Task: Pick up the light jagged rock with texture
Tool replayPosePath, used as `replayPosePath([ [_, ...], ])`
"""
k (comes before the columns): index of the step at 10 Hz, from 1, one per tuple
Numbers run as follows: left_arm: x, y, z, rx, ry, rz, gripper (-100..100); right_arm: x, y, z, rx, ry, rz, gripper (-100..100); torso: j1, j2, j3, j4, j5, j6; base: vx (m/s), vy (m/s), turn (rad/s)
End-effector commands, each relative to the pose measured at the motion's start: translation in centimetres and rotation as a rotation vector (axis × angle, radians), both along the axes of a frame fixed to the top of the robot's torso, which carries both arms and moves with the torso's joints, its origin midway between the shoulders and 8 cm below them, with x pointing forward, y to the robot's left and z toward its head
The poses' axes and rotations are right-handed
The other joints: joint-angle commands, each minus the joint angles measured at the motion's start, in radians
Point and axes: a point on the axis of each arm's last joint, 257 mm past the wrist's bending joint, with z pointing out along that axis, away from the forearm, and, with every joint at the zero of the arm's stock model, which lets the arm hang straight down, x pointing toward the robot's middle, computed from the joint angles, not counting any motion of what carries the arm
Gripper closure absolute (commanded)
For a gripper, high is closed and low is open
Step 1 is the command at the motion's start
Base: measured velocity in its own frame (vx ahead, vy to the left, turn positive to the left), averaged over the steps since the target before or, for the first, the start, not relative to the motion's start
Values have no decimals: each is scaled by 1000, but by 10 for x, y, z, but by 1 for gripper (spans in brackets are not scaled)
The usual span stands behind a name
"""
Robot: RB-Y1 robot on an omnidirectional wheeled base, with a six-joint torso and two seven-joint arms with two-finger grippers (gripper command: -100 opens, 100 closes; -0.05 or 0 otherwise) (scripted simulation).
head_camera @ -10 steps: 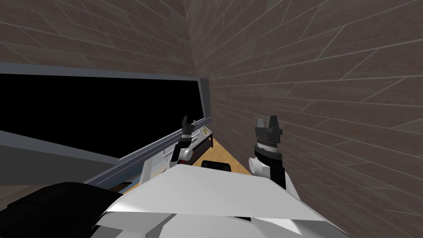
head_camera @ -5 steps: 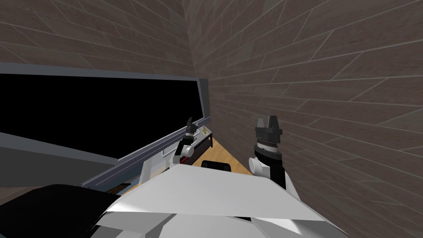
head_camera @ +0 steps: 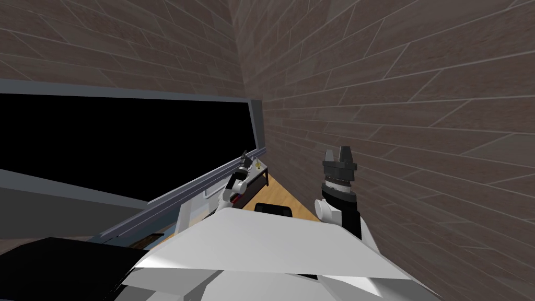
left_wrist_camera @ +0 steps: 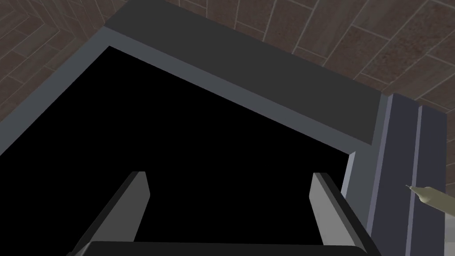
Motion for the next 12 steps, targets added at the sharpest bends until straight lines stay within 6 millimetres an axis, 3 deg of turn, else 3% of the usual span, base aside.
replayPosePath([
  [1,11,3,-26,-12,78,-10,-100,0,0,0,0,0,0,0,0,0,0,0,0,0,-9,-4,-19],
  [2,11,3,-28,-11,87,-11,-100,0,0,0,0,0,0,0,0,0,0,0,0,0,-6,-2,-15],
  [7,38,10,-87,-47,269,-28,-100,0,0,0,0,0,0,0,1,-1,0,0,0,0,-3,2,-22],
  [12,49,19,-140,-74,427,-29,-100,0,0,0,0,0,0,0,1,-1,-1,0,0,0,1,10,-19],
])
